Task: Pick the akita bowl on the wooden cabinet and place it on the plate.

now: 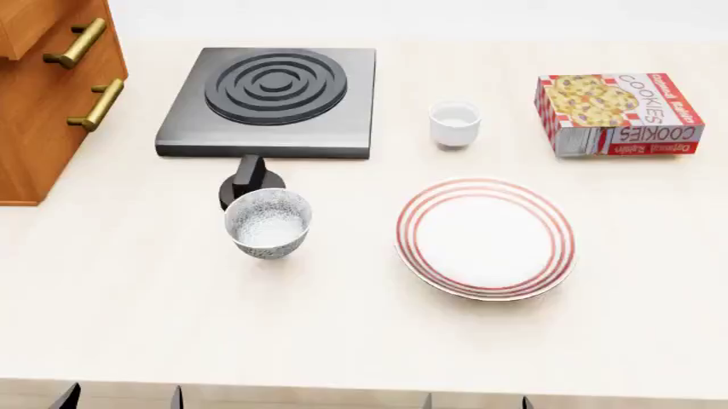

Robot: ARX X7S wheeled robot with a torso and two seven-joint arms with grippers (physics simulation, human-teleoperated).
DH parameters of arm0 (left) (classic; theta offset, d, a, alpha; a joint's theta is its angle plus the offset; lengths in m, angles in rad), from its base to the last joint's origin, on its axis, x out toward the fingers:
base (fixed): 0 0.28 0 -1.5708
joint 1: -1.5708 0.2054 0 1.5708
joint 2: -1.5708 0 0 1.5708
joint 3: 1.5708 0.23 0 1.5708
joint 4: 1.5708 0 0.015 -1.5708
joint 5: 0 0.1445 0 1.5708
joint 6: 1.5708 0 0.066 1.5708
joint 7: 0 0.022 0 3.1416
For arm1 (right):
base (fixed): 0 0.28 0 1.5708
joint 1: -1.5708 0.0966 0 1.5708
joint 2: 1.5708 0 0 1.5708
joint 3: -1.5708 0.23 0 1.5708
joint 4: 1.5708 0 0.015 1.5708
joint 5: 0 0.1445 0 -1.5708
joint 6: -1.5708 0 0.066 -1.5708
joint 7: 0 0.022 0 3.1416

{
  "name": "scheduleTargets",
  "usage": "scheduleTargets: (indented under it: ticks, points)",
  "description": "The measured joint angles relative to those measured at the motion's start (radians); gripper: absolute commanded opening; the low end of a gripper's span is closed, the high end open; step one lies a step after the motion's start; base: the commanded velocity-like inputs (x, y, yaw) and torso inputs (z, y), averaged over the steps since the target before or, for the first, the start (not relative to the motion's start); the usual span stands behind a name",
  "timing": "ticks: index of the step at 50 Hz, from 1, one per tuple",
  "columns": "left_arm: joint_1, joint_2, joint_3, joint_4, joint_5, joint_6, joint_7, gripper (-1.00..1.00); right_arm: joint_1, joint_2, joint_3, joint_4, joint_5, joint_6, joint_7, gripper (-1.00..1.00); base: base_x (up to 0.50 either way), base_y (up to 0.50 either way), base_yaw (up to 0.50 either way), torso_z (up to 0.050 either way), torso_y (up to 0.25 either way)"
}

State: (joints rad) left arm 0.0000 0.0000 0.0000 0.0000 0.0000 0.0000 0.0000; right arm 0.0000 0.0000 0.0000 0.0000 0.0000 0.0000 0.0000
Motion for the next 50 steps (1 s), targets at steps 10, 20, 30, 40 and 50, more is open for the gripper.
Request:
scheduleTargets:
  ticks: [10, 20, 30, 40, 50]
  points:
    - [-0.002, -0.019, 0.023, 0.0, -0.018, -0.003, -0.023, 1.0, -0.001, 0.02, -0.025, -0.001, 0.017, -0.002, 0.023, 1.0, 0.0, 0.0, 0.0, 0.0, 0.0]
    - [-0.004, -0.04, 0.048, -0.001, -0.041, -0.003, -0.048, 1.0, -0.001, 0.041, -0.049, -0.003, 0.038, -0.003, 0.046, 1.0, 0.0, 0.0, 0.0, 0.0, 0.0]
    - [-0.004, -0.058, 0.07, 0.0, -0.056, -0.002, -0.068, 1.0, 0.0, 0.058, -0.069, -0.002, 0.056, -0.005, 0.066, 1.0, 0.0, 0.0, 0.0, 0.0, 0.0]
    - [-0.004, -0.072, 0.082, 0.003, -0.083, -0.004, -0.079, 1.0, 0.002, 0.072, -0.086, -0.002, 0.069, -0.007, 0.083, 1.0, 0.0, 0.0, 0.0, 0.0, 0.0]
    - [0.001, -0.086, 0.098, 0.008, -0.098, 0.014, -0.086, 1.0, 0.005, 0.082, -0.099, 0.001, 0.082, -0.008, 0.098, 1.0, 0.0, 0.0, 0.0, 0.028, 0.004]
